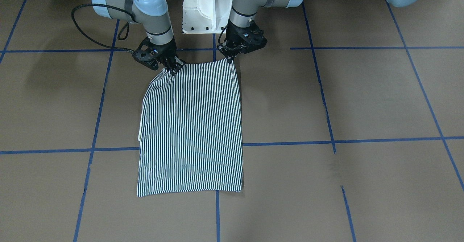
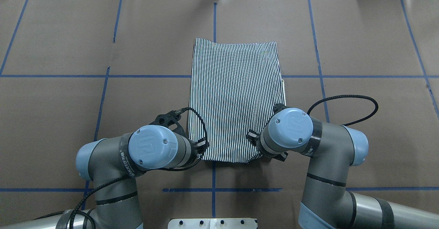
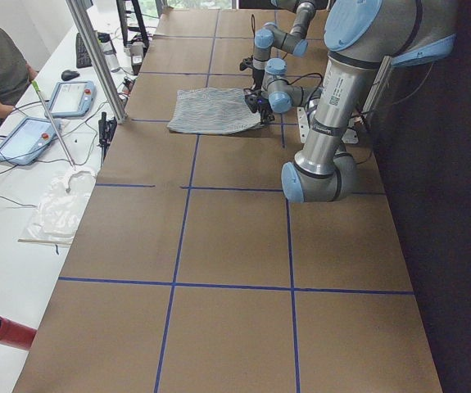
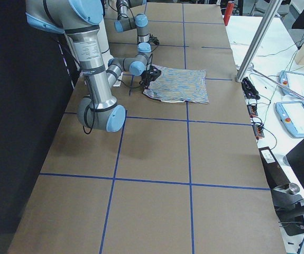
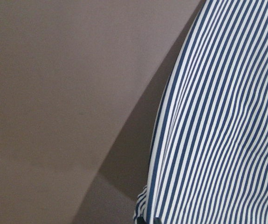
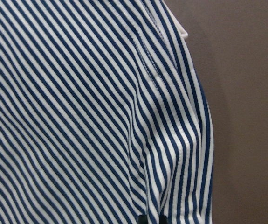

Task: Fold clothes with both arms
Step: 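Lower both grippers onto the striped shirt's near edge and grip it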

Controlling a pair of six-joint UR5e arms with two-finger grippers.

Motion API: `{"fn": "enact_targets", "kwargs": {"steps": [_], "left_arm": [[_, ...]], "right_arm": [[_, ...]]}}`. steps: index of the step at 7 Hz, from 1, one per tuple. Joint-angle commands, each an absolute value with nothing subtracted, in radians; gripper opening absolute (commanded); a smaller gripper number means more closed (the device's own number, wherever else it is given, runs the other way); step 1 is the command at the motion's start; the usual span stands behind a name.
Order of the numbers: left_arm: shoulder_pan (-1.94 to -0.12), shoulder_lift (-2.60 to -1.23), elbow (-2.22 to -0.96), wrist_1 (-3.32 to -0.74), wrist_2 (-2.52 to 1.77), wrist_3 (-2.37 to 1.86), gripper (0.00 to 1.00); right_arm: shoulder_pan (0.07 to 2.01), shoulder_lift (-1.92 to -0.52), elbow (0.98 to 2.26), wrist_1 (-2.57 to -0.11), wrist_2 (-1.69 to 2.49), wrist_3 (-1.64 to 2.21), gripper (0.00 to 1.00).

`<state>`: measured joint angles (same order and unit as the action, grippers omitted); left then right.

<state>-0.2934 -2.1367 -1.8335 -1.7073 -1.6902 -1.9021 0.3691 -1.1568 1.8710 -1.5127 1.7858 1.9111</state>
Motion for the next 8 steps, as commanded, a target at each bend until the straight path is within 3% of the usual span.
{"fn": "enact_targets", "kwargs": {"steps": [1,2,3,4,8], "left_arm": [[-0.293,-2.137,-1.833,-1.707,-1.690,-1.902,0.00],[-0.293,-2.137,-1.833,-1.707,-1.690,-1.902,0.00],[-0.293,-2.137,-1.833,-1.707,-1.690,-1.902,0.00],[-0.293,-2.137,-1.833,-1.707,-1.690,-1.902,0.00],[-0.296,-2.135,-1.833,-1.707,-1.690,-1.902,0.00]], "right_arm": [[0.365,-1.157,1.872,-1.513,1.769,1.914,0.00],[0.364,-1.157,1.868,-1.513,1.752,1.914,0.00],[0.353,-1.161,1.865,-1.513,1.749,1.913,0.20],[0.347,-1.163,1.862,-1.513,1.744,1.907,0.99],[0.344,-1.154,1.830,-1.514,1.743,1.902,1.00]]}}
